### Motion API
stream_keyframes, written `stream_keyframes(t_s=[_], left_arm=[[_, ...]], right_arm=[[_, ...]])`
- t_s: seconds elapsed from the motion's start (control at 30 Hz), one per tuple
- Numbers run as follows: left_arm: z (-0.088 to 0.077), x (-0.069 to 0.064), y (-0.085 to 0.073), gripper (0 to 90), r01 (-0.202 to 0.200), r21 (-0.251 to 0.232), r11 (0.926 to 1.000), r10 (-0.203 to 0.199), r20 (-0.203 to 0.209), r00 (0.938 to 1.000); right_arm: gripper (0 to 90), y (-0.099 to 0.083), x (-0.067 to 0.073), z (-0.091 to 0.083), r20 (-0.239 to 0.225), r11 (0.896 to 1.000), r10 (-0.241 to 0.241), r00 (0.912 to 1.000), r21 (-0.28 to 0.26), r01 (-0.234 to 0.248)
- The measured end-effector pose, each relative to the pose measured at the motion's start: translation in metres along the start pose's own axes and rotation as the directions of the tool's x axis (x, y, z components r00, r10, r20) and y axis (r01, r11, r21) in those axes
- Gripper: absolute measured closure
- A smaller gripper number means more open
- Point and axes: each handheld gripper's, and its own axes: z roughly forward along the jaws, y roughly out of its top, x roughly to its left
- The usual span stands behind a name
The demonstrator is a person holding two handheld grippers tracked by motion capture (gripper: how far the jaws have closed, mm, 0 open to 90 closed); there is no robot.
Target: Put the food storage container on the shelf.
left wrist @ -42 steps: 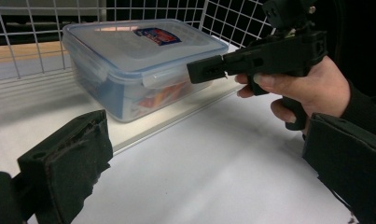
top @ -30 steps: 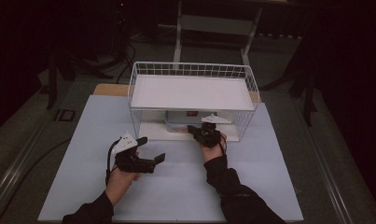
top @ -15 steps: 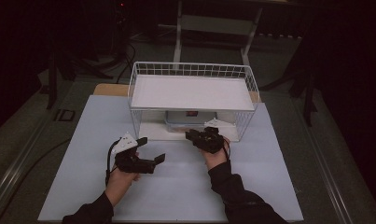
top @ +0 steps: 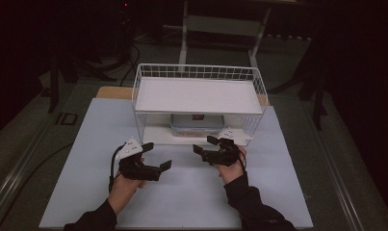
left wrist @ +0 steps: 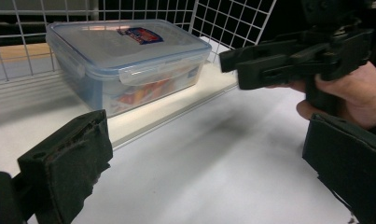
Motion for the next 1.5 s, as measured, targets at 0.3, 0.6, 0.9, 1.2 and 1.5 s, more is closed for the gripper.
stream_keyframes(t_s=[0.3,0.6,0.9,1.2,1.5], left_arm=[[-0.004,-0.004,-0.001,1.2,-0.017,0.019,0.9997,0.016,0.016,0.9997],[-0.007,-0.008,-0.008,1.2,-0.018,0.038,0.9991,0.017,0.030,0.9994],[-0.015,-0.008,-0.011,1.2,-0.032,0.056,0.9979,0.029,0.049,0.9984],[-0.029,-0.004,-0.014,1.2,-0.025,0.059,0.9979,0.023,0.034,0.9992],[-0.042,0.005,-0.022,1.2,-0.021,0.101,0.9946,0.018,0.029,0.9994]], right_arm=[[15.8,-0.013,-0.011,-0.024,-0.058,1.000,0.026,0.9979,0.003,-0.026],[14.7,-0.024,-0.012,-0.046,-0.029,1.000,-0.014,0.9995,0.007,0.014],[14.7,-0.039,-0.010,-0.072,-0.004,0.998,-0.060,0.9982,0.016,0.060],[15.1,-0.049,-0.012,-0.097,0.026,0.997,-0.073,0.9970,-0.001,0.073],[15.3,-0.061,-0.022,-0.120,0.065,0.998,-0.069,0.9955,-0.001,0.069]])
